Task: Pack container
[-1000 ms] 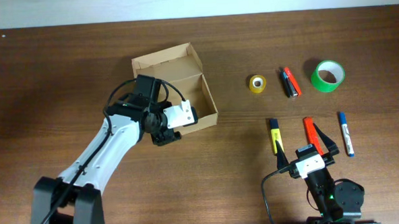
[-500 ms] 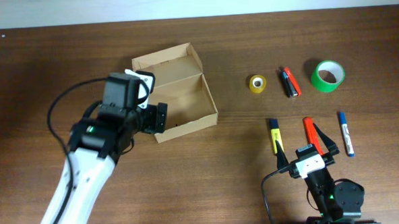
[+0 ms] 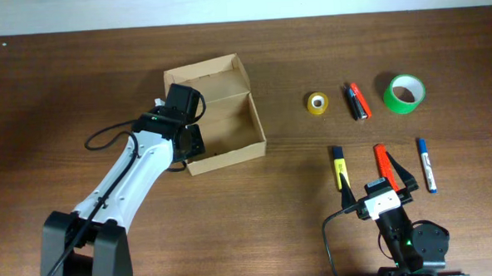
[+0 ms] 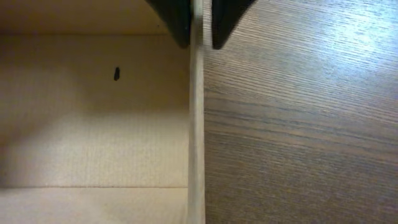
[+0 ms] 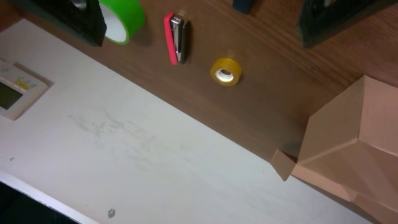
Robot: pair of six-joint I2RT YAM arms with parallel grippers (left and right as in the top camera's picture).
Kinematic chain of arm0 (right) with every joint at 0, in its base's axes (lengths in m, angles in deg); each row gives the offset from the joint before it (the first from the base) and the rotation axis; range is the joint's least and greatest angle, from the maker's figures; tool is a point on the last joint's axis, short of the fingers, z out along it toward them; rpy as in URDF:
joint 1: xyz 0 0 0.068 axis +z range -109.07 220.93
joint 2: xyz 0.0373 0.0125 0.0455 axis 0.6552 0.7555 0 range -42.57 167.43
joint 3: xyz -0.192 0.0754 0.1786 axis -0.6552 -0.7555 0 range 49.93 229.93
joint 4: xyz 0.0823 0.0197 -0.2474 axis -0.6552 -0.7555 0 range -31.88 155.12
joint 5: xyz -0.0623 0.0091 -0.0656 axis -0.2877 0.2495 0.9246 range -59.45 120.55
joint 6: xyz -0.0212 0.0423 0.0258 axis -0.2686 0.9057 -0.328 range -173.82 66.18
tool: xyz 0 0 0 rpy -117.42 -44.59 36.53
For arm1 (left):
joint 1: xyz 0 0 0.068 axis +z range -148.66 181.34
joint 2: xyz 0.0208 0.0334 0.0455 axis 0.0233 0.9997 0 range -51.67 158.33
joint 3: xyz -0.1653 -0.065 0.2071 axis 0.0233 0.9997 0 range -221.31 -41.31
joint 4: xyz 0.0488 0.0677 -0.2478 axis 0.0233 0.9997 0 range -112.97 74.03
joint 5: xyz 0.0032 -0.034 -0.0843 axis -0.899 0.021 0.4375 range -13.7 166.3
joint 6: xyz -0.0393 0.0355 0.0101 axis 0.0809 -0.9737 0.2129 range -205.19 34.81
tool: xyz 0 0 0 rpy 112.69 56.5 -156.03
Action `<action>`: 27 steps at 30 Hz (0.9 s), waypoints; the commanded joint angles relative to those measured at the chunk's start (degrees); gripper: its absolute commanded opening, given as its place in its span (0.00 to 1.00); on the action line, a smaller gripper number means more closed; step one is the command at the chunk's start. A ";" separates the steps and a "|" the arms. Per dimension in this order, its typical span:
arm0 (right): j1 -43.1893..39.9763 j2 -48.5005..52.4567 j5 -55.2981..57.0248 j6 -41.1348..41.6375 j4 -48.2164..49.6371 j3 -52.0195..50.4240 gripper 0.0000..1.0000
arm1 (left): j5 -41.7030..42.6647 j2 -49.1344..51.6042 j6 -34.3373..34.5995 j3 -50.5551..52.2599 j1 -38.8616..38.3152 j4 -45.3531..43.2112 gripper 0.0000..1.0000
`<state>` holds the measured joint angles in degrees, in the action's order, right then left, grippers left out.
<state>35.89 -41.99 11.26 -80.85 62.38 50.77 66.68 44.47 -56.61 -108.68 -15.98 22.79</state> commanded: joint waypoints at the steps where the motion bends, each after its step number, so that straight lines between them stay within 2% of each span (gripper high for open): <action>1: 0.15 -0.44 0.50 0.26 0.00 -0.55 0.99 | -1.97 0.48 0.02 -0.07 0.24 -0.15 0.06; 6: 0.15 -0.44 0.50 0.26 0.00 -0.55 0.99 | -2.69 0.48 -4.98 -0.07 0.24 -0.55 0.04; 12: 0.15 -0.44 0.50 0.26 0.02 -0.55 0.99 | -2.89 0.48 -14.36 -0.07 0.24 -2.29 0.02; 16: 0.15 -0.44 0.50 0.26 0.00 -0.55 0.99 | -2.84 0.48 -15.45 -0.07 0.24 -2.71 0.02; 17: 0.15 -0.44 0.50 0.26 0.00 -0.55 0.99 | -2.84 0.48 -15.43 -0.07 0.24 -2.78 0.15; 18: 0.15 -0.44 0.50 0.26 0.00 -0.55 0.99 | -2.75 0.48 -15.39 -0.07 0.24 -2.73 0.52; 20: 0.15 -0.44 0.50 0.26 0.00 -0.55 0.99 | -1.05 -1.11 -15.39 -2.14 0.24 0.46 1.00; 24: 0.15 -0.44 0.50 0.26 0.00 -0.55 0.99 | -1.14 -12.13 -15.43 -12.35 0.24 12.11 1.00; 27: 0.15 -0.44 0.50 0.26 0.02 -0.55 0.99 | -1.11 -22.67 -18.23 -12.68 0.24 17.20 1.00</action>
<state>35.89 -41.99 11.26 -80.85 62.40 50.77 65.32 25.37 -72.24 -120.95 -15.92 38.65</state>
